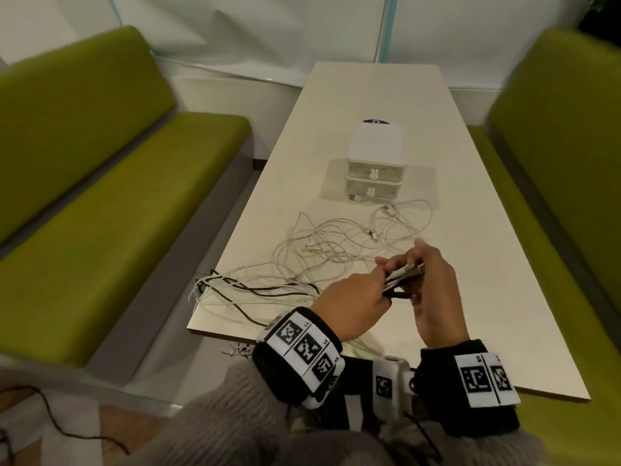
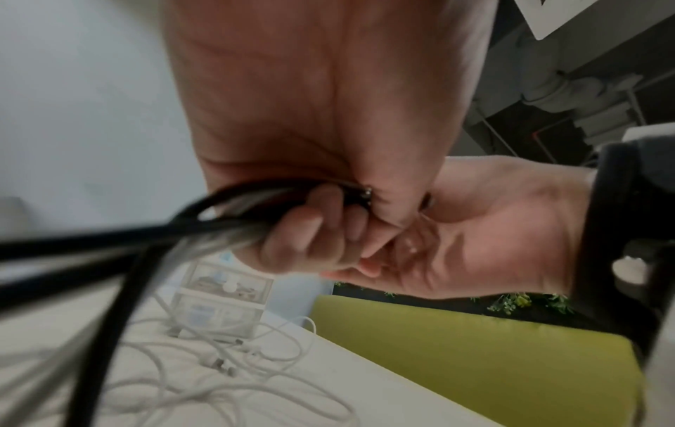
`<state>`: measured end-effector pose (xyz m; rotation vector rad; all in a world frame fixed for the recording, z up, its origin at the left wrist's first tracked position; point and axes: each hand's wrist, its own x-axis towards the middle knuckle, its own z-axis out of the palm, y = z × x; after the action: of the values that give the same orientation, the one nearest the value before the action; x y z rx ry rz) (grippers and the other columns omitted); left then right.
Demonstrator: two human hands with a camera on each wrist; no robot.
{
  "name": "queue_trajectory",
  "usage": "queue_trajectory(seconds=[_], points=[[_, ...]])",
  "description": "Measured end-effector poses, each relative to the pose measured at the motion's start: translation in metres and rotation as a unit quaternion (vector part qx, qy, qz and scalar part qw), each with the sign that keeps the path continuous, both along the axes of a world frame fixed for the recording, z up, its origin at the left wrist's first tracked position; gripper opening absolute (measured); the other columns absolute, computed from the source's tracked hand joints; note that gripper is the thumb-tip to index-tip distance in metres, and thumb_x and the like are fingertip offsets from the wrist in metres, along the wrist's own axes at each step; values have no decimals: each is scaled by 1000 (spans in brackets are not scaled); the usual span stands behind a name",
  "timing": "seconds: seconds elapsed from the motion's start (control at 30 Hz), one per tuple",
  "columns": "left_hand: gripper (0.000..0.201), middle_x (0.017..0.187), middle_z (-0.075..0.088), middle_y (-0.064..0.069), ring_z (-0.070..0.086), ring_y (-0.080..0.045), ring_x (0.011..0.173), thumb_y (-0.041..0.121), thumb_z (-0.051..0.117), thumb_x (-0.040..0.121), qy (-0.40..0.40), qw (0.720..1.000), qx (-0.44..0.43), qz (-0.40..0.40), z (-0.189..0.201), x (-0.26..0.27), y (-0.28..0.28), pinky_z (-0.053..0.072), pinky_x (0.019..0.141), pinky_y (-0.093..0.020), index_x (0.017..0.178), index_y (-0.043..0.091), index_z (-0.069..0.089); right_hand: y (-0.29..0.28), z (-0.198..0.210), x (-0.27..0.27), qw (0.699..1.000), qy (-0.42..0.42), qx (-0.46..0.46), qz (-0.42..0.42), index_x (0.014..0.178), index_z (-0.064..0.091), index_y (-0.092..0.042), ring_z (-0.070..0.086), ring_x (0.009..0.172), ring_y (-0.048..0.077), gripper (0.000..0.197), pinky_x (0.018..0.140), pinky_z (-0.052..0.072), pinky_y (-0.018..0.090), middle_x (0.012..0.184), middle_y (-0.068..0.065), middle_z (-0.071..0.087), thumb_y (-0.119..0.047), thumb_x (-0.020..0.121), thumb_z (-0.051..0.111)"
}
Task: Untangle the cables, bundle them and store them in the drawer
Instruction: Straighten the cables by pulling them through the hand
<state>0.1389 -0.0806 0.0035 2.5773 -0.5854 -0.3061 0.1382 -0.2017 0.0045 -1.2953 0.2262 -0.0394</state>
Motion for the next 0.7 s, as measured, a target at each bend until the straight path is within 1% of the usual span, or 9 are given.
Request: queue_trajectory(seconds=[0.07,0.17,0.33,0.37,0.43,0.47,0.53,0.63,0.7], points=[[27,100,59,-16,56,-35,87,20,41,94,-20,999,32,-24,1,-1,1,35,63,-35,117,6,39,-8,5,1,1000,0,2,11,68,61,-13,70,93,24,41,81,49,36,79,4,70,-32,98,42],[32,100,61,-15,58,-34,87,19,43,93,-50,997,42,-30,-2,-3,-5,41,65,-38,122,6,40,-3,2,1,993,-14,-102,52,91,72,-14,67,102,12,40,85,49,35,99,-2,74,-36,99,40],[48,97,64,-18,61,-35,84,16,49,92,-32,999,-11,9,-10,-2,-8,45,66,-39,134,9,29,11,-8,-2,983,-39,-167,65,99,74,-24,62,108,5,39,85,46,32,104,-11,73,-37,100,38],[45,98,64,-19,60,-36,85,17,49,92,-28,999,-20,16,-9,-2,-7,44,67,-39,133,9,32,9,-7,-1,989,-42,-129,62,105,71,-23,61,111,4,37,89,46,33,109,-10,71,-48,95,45],[31,98,62,-20,59,-36,87,18,49,93,-21,997,-57,37,-5,0,-3,41,67,-37,120,5,40,-2,-10,1,998,-29,-26,53,121,61,-25,58,117,3,77,96,44,31,121,-9,66,-76,63,66],[26,97,62,-20,58,-36,87,18,49,94,-19,995,-86,51,-1,1,-2,40,67,-36,114,4,41,-8,-13,2,998,-23,-5,62,125,55,-27,56,118,3,97,98,43,31,125,-9,64,-81,47,71],[22,95,62,-19,58,-35,85,14,48,93,-12,989,-130,66,5,5,-1,40,66,-36,111,4,40,-12,-16,-1,991,-20,-21,133,127,53,-23,57,118,7,105,100,45,36,125,-7,64,-79,41,76],[24,94,61,-18,58,-32,72,9,41,94,-3,991,-129,37,6,3,-9,41,57,-35,117,5,36,-2,-16,-7,979,-1,-42,199,110,64,-21,60,117,12,56,98,49,34,117,-3,69,-57,68,74],[36,97,60,-22,59,-34,72,8,40,95,-23,995,-91,22,-1,1,-15,41,56,-33,128,0,28,5,-12,-8,988,3,-32,151,94,73,-23,62,114,15,24,99,47,35,111,1,72,-36,92,53]])
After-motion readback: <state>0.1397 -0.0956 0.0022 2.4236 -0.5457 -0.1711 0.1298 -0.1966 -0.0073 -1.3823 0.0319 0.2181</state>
